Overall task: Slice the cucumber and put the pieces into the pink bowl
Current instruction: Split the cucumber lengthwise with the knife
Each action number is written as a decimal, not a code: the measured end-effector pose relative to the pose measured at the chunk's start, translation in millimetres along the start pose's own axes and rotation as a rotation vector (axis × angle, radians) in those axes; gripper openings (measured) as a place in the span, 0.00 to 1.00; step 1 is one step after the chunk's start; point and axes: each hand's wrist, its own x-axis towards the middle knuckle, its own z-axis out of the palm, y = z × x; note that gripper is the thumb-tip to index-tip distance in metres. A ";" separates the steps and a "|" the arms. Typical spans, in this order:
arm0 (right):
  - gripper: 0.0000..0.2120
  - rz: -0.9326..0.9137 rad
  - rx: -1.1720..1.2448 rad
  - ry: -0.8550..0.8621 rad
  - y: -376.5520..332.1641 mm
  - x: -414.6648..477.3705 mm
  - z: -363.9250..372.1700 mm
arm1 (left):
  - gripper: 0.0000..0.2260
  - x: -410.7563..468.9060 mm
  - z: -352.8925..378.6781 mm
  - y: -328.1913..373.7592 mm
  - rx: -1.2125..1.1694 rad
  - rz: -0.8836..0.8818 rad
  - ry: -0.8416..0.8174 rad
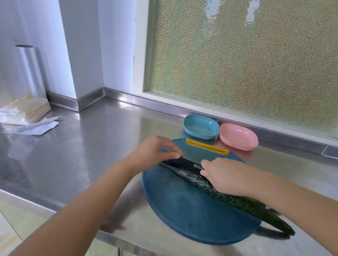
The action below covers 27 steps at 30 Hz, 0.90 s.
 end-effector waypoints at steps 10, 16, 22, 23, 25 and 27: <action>0.11 -0.012 -0.020 0.038 1.3 1.4 0.9 | 0.07 -3.2 4.9 -11.6 0.209 0.199 0.028; 0.11 -0.028 -0.013 0.048 3.7 2.9 6.3 | 0.07 -7.1 13.8 -16.5 0.200 0.217 0.098; 0.12 -0.028 -0.029 0.087 3.5 1.2 17.3 | 0.09 -10.2 21.6 -23.5 0.213 0.303 0.172; 0.12 -0.029 -0.030 0.093 3.7 1.8 18.0 | 0.09 -10.1 21.7 -23.9 0.220 0.310 0.170; 0.13 -0.044 -0.031 0.096 5.5 1.3 16.6 | 0.09 -10.9 22.1 -24.1 0.232 0.318 0.178; 0.14 -0.045 0.010 0.114 13.5 -5.6 15.0 | 0.09 -11.9 22.9 -24.4 0.228 0.322 0.192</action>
